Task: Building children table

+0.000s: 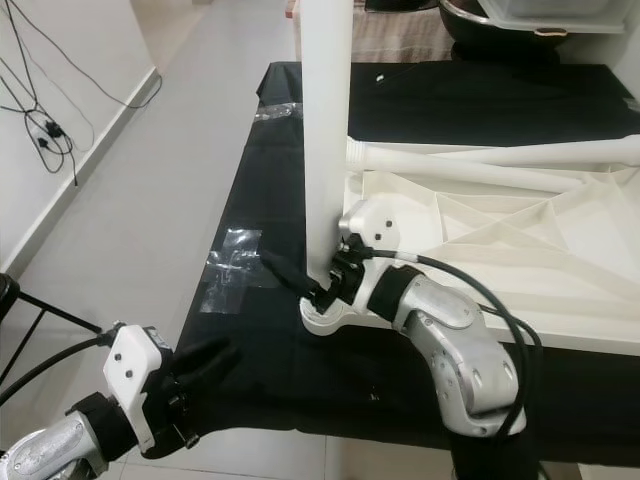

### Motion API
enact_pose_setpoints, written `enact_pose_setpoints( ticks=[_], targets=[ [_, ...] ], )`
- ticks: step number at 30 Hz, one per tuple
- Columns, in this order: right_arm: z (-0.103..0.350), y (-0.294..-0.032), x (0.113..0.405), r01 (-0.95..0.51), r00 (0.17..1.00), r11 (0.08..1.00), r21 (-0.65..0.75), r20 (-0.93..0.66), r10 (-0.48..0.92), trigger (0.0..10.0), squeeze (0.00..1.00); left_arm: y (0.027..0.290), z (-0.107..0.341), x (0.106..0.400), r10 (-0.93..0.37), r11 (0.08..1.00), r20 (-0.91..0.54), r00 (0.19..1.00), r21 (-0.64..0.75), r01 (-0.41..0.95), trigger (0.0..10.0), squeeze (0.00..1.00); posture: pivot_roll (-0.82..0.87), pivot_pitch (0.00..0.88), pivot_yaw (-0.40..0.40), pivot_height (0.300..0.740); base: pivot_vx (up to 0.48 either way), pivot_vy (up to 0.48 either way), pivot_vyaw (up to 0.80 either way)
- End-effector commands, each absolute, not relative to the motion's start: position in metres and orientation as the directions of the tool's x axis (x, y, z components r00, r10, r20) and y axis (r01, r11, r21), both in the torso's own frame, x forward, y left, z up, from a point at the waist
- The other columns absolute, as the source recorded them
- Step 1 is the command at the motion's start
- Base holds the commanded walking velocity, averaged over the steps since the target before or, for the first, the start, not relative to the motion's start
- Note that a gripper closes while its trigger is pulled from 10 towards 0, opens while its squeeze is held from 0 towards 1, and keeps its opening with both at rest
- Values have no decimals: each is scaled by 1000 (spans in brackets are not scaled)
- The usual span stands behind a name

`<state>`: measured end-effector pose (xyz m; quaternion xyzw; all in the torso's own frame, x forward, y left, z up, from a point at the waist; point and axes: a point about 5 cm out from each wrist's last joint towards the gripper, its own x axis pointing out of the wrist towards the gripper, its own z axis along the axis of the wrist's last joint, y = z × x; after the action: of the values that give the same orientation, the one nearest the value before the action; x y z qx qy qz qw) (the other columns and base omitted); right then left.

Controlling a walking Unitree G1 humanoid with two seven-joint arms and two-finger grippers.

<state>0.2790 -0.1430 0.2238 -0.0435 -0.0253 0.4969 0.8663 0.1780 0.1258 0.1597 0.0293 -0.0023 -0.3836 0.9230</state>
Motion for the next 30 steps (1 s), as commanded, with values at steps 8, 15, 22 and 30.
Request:
enact_pose_setpoints(
  ticks=[8, 15, 22, 30],
  targets=[
    [236, -142, 300, -907, 399, 399, -137, 33, 917, 10000, 0, 129, 160, 172, -700, 710, -40, 713, 63, 701, 10000, 0, 96, 203, 37, 740, 0, 0, 0],
    [239, -153, 311, -930, 341, 343, -130, 35, 939, 0, 0, 132, 162, 171, -696, 713, -47, 717, 70, 697, 10000, 0, 111, 215, 44, 740, 0, 0, 0],
    [237, -164, 306, -939, 323, 323, -121, 19, 946, 0, 0, 133, 162, 172, -696, 713, -46, 717, 71, 697, 10000, 0, 98, 212, 44, 740, 0, 0, 0],
    [210, -154, 293, -859, 505, 505, -87, 16, 863, 0, 0, 132, 162, 174, -697, 713, -44, 716, 72, 698, 10000, 0, 83, 209, 29, 740, 0, 0, 0]
  ],
)
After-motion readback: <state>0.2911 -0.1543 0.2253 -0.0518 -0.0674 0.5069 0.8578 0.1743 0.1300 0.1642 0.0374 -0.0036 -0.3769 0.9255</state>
